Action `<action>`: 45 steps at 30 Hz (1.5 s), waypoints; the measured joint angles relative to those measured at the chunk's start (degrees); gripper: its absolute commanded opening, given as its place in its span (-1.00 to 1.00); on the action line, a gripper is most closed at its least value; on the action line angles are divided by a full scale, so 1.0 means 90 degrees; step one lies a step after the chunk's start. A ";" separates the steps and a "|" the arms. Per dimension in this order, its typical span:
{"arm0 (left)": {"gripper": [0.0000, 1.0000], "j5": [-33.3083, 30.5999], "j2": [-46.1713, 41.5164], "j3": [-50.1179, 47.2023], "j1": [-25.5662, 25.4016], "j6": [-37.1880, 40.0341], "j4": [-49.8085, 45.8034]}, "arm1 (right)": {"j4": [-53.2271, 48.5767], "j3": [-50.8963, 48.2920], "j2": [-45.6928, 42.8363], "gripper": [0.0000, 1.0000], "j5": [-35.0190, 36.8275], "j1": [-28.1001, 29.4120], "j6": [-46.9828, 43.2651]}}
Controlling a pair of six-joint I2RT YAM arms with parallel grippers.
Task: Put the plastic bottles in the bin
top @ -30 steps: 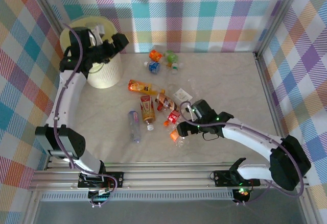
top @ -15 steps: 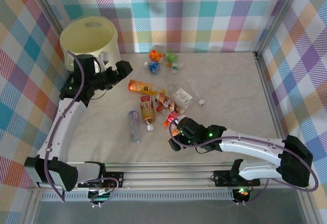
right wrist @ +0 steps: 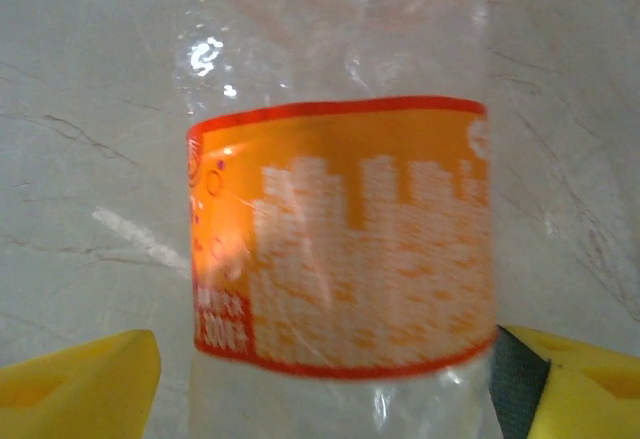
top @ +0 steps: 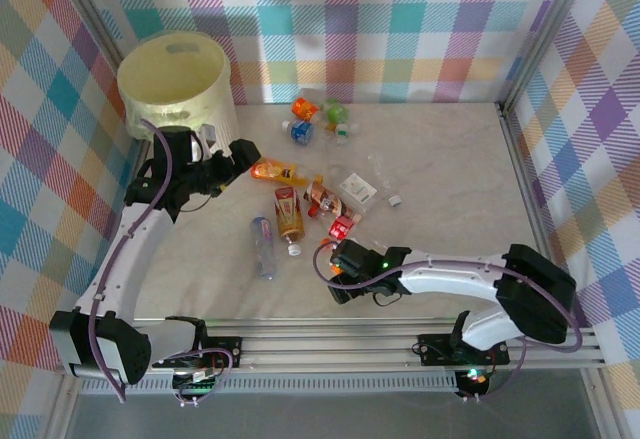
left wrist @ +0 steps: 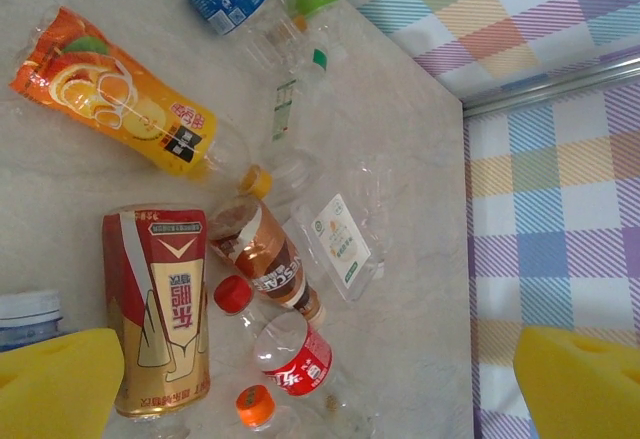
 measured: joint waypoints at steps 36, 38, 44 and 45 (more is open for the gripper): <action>1.00 0.0772 -0.0668 -0.1324 -0.1333 0.0352 0.1855 | 0.3973 0.0789 -0.0491 0.04 -0.1809 -0.1134 -0.0770; 1.00 0.0818 -0.0668 -0.1343 -0.1435 0.0352 0.2013 | 0.4238 0.0814 -0.0466 0.03 -0.1987 -0.1134 -0.0772; 0.86 0.1144 -0.0656 -0.1389 -0.1542 0.0189 0.2662 | 0.4736 0.0865 -0.0277 0.05 -0.2341 -0.1134 -0.0767; 0.78 0.1229 -0.0636 -0.1396 -0.1557 0.0163 0.2766 | 0.4777 0.0886 -0.0223 0.05 -0.2363 -0.1134 -0.0767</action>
